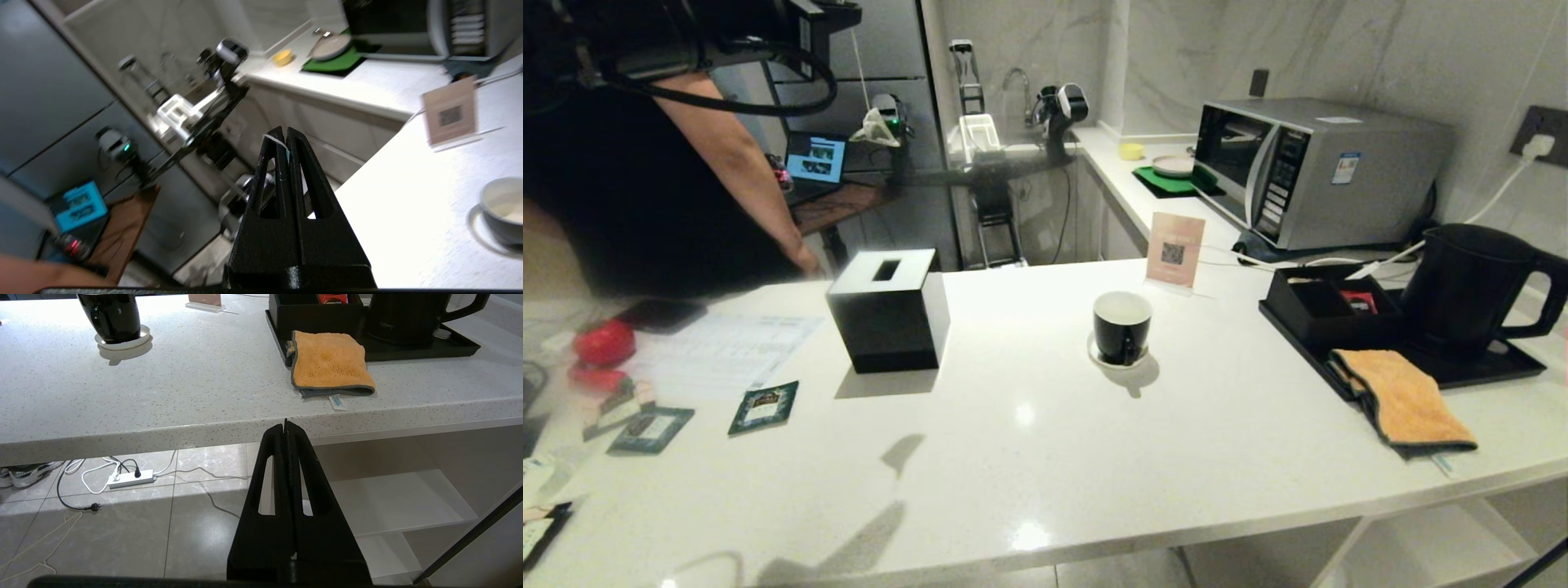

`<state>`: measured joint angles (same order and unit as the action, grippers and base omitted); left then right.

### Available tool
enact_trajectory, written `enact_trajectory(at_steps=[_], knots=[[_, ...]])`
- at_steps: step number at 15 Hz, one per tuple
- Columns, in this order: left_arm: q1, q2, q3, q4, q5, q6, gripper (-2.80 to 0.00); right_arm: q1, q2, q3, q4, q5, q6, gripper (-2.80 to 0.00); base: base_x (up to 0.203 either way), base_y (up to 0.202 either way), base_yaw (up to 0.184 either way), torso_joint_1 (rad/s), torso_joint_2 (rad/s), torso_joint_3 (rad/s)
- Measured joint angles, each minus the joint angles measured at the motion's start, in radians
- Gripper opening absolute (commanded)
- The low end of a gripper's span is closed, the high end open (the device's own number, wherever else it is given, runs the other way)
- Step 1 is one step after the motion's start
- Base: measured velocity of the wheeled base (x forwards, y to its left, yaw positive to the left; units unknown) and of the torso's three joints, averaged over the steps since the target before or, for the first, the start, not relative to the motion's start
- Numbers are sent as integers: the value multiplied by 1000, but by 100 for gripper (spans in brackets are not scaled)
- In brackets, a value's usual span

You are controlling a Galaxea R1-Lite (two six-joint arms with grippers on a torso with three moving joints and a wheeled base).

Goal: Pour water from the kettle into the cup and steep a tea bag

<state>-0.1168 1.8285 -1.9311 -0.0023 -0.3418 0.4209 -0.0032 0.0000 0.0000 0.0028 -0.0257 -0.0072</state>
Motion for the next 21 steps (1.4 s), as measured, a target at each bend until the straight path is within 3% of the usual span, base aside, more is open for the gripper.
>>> enact_trajectory(at_steps=[5, 14, 21], knots=[[82, 11, 29, 23, -4, 1, -280, 0, 0, 0, 0, 0, 0, -280, 0, 0, 0, 0, 0, 0], [167, 11, 320, 15, -72, 44, -280, 0, 0, 0, 0, 0, 0, -280, 0, 0, 0, 0, 0, 0], [224, 41, 393, 13, -115, 73, -280, 0, 0, 0, 0, 0, 0, -280, 0, 0, 0, 0, 0, 0]])
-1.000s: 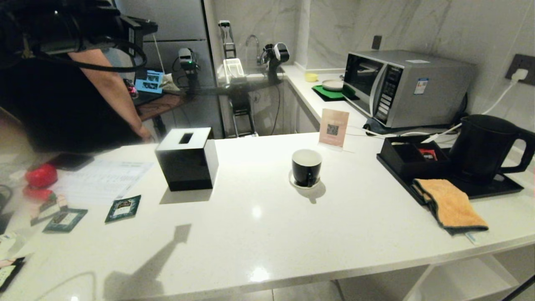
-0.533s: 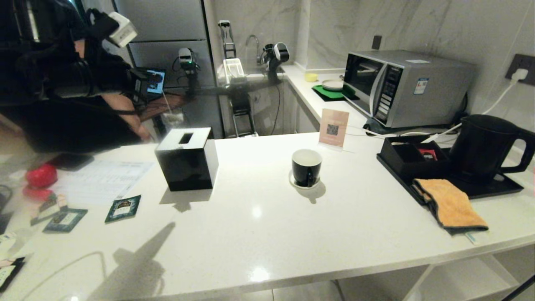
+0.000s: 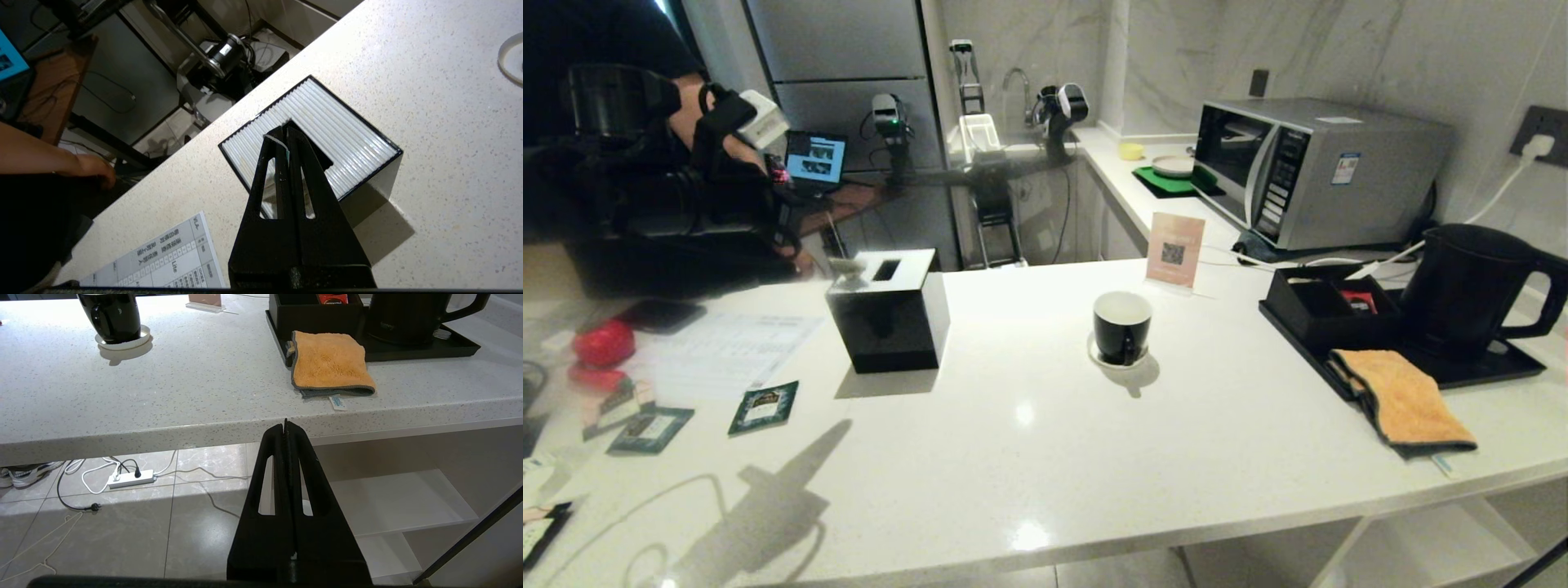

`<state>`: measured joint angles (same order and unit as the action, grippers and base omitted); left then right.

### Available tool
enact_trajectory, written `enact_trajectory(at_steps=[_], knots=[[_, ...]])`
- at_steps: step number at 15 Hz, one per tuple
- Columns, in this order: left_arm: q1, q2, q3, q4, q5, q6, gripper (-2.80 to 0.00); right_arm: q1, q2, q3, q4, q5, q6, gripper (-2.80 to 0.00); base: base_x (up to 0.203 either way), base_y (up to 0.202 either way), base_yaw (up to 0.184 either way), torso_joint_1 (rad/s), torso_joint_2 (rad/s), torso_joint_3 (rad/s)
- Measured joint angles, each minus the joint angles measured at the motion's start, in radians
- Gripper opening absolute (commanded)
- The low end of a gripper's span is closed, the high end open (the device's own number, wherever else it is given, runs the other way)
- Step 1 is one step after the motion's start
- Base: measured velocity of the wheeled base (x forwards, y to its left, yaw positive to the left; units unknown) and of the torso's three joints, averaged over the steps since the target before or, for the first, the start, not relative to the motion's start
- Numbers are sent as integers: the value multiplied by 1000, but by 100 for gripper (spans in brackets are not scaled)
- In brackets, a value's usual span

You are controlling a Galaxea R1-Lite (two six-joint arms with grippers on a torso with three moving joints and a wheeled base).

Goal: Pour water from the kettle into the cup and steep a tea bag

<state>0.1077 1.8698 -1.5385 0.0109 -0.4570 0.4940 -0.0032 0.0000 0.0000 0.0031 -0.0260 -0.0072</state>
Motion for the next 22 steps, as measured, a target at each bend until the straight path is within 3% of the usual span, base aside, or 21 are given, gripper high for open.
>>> enact_trajectory(at_steps=[7, 22], knots=[[14, 55, -13, -126, 0, -11, -280, 0, 0, 0, 0, 0, 0, -280, 0, 0, 0, 0, 0, 0], [-6, 176, -136, -131, -37, -3, -280, 0, 0, 0, 0, 0, 0, -280, 0, 0, 0, 0, 0, 0]])
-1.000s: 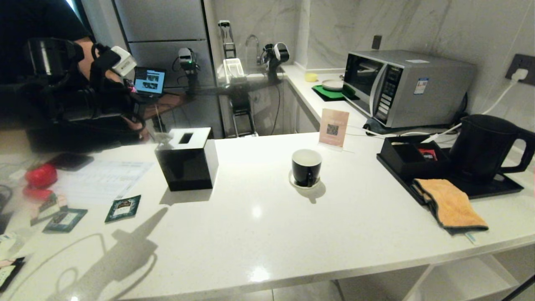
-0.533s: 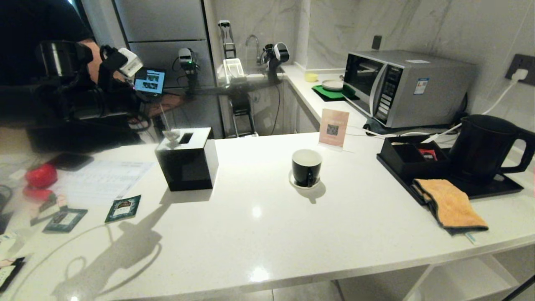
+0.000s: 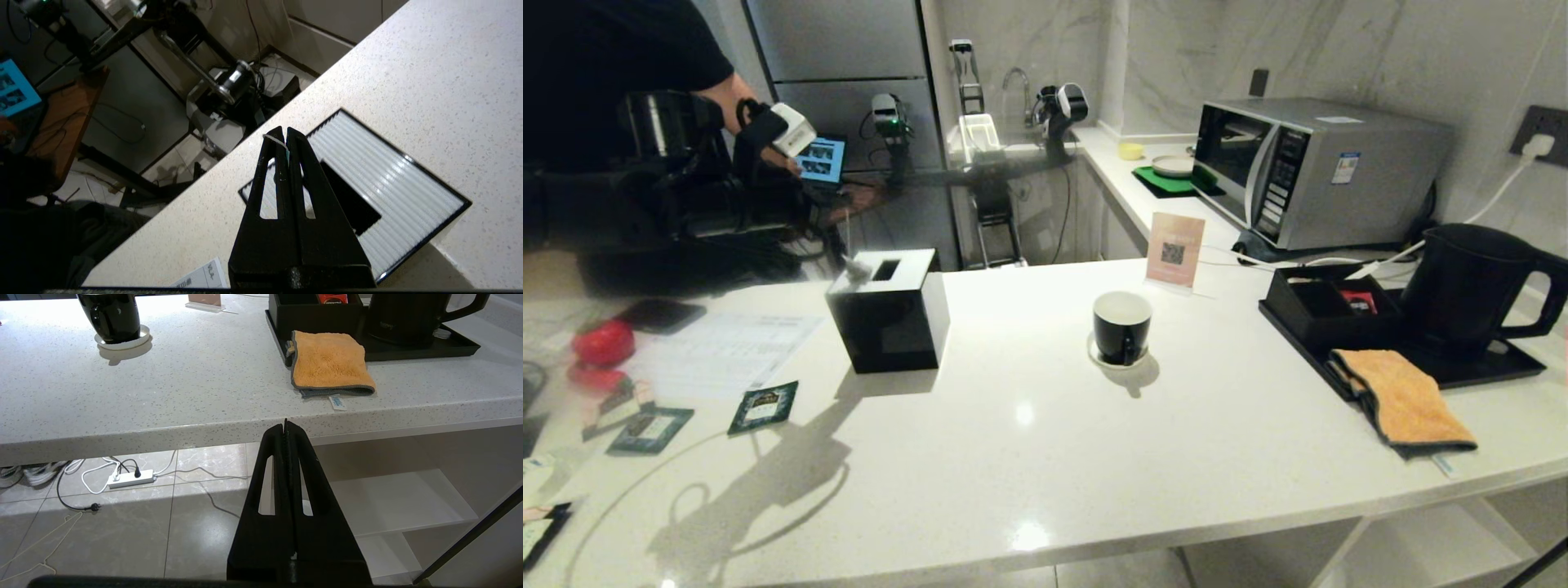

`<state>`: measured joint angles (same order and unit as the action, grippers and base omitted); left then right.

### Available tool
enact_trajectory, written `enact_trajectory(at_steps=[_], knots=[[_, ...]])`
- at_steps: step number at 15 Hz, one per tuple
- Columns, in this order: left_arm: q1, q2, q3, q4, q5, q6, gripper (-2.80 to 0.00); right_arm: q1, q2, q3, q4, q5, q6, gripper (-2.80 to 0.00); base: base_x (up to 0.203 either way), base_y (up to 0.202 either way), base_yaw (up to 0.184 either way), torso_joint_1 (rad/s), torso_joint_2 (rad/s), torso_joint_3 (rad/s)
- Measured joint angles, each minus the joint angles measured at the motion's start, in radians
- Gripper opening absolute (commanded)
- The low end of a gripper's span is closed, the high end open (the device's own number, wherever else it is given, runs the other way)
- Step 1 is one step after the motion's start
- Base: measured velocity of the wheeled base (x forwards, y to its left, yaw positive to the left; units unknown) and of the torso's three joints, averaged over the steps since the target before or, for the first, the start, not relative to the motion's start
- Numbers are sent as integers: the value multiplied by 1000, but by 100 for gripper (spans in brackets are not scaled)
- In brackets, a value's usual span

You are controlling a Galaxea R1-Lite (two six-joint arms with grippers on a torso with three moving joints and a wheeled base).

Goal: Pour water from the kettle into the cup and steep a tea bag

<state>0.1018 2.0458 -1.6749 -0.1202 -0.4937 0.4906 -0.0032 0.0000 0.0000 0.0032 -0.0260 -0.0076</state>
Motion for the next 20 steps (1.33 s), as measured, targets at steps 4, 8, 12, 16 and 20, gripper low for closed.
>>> enact_trajectory(at_steps=[4, 8, 12, 16, 20], knots=[[-12, 37, -72, 0, -8, -8, -280, 0, 0, 0, 0, 0, 0, -280, 0, 0, 0, 0, 0, 0], [-19, 54, -90, 1, -7, -9, -280, 0, 0, 0, 0, 0, 1, -280, 0, 0, 0, 0, 0, 0], [-21, 63, -79, 1, -13, -4, -280, 0, 0, 0, 0, 0, 0, -280, 0, 0, 0, 0, 0, 0], [-21, 65, -46, 1, -19, -3, -280, 0, 0, 0, 0, 0, 0, -280, 0, 0, 0, 0, 0, 0], [-21, 65, -39, 1, -19, -2, -280, 0, 0, 0, 0, 0, 0, -280, 0, 0, 0, 0, 0, 0]])
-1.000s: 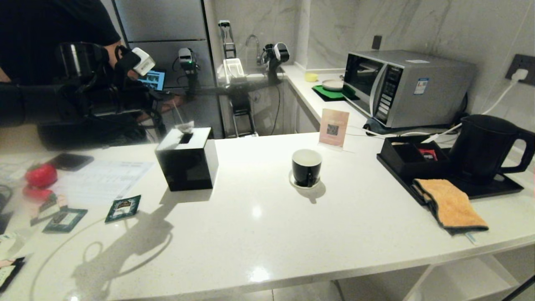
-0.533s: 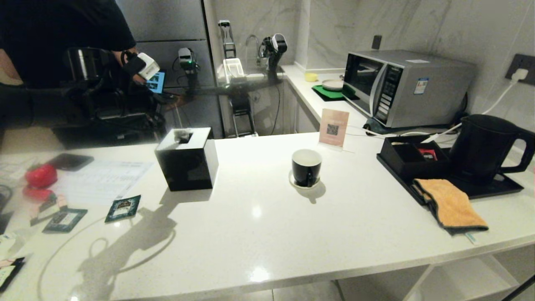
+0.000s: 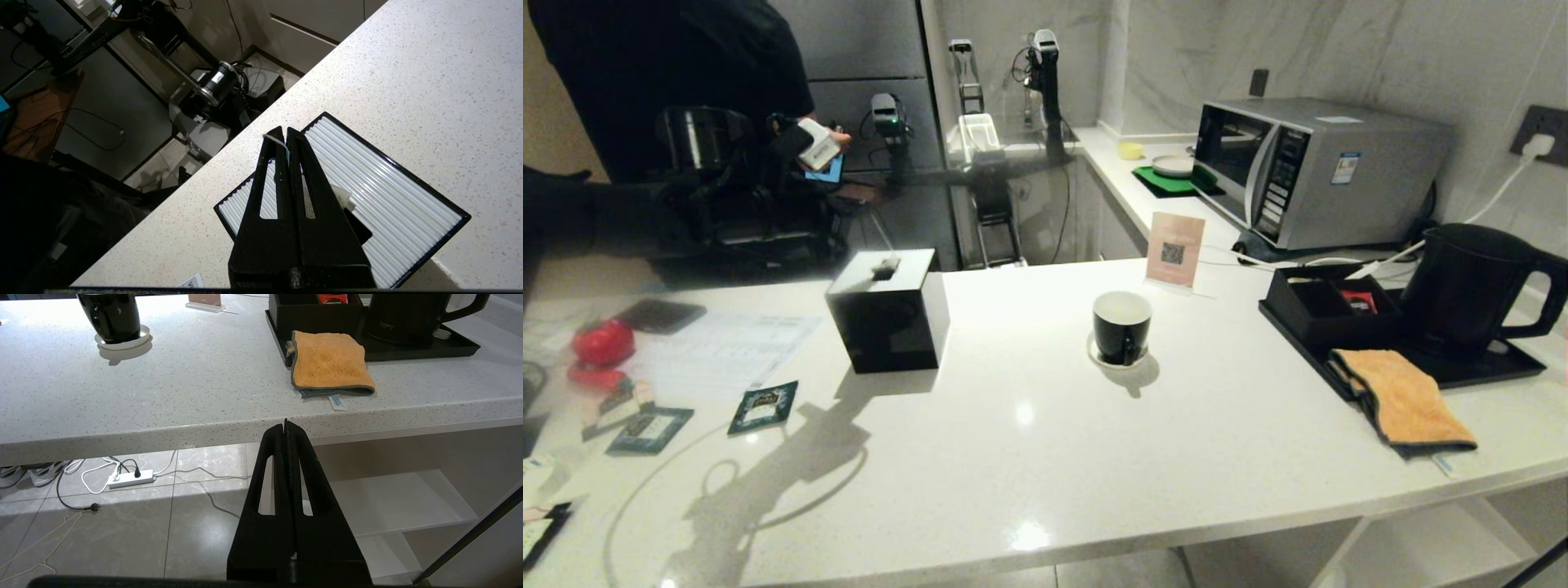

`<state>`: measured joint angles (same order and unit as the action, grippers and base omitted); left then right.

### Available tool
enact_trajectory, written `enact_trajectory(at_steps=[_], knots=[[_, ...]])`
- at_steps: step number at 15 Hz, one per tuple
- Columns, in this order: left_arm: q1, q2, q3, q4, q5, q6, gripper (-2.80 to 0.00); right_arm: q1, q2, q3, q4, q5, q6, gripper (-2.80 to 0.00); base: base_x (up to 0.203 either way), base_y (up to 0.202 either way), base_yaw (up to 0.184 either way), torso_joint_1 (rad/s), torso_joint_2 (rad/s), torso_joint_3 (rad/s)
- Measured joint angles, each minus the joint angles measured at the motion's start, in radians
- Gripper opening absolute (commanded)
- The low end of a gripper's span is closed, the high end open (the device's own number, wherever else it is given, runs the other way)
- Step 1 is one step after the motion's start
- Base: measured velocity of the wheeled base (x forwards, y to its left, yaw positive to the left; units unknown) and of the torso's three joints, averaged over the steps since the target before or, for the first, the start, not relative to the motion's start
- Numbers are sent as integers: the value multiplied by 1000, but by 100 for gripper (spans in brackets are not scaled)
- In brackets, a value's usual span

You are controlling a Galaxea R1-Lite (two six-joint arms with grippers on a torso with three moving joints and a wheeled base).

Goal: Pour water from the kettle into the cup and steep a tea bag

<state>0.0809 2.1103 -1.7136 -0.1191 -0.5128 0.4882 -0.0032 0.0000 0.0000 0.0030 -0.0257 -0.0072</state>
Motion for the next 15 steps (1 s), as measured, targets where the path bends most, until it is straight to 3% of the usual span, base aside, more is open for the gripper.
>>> enact_trajectory(at_steps=[15], knots=[[-12, -1, 32, -1, -16, -2, -280, 0, 0, 0, 0, 0, 0, -280, 0, 0, 0, 0, 0, 0]])
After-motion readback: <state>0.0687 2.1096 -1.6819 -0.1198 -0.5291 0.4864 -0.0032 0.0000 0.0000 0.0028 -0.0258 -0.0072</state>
